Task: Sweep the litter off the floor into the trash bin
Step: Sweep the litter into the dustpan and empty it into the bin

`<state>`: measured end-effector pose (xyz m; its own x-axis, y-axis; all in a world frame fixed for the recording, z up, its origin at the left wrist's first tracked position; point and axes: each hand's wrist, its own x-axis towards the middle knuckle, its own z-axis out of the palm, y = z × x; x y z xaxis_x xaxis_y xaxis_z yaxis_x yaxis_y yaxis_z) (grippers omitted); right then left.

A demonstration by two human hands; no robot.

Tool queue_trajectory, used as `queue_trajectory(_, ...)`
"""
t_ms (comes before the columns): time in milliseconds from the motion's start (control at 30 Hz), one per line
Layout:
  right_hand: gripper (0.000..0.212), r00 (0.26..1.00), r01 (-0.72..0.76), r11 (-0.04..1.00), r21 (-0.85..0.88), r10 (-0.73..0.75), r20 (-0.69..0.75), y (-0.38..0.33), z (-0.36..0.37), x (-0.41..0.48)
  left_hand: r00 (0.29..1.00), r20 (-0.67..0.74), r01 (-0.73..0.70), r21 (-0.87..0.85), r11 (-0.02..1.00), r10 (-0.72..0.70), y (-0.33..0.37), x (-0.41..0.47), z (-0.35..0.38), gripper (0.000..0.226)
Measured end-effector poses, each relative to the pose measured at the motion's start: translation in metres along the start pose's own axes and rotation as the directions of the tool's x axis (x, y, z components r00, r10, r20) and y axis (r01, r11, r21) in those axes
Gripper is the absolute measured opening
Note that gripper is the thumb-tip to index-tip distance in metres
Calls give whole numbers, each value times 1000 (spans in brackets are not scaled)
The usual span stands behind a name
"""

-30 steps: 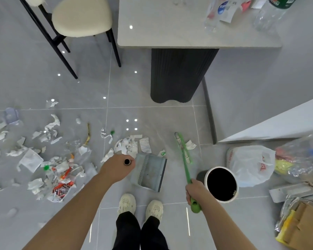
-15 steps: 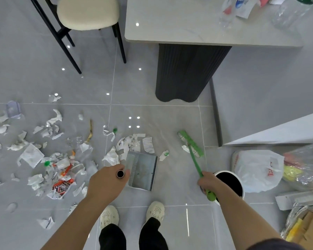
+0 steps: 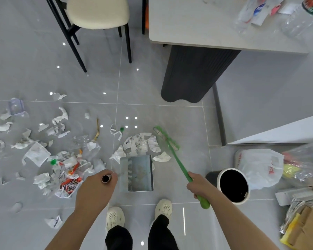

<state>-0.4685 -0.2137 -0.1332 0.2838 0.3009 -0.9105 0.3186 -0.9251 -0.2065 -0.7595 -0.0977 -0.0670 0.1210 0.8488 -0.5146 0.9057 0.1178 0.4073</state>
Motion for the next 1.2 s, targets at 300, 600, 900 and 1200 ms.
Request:
queue_trajectory(300,50,988,94,828,-554,-146,-51,-124,62,42,998,4,-59,0,998,59,-58,3,-39,38)
queue_trajectory(600,48,996,-19,676,-737,-51,-72,-48,52,9,999,27,-47,-6,999,47,-82,-7,-51,28)
queue_trajectory(900,59,996,-83,849,-522,50,-77,9,27,-37,999,-17,36,-78,996,-38,-54,-14,-32,29)
queue_trajectory(1200,31,955,-290,950,-117,280,-99,52,68,-35,997,10,-71,132,989,70,-26,6,1,43)
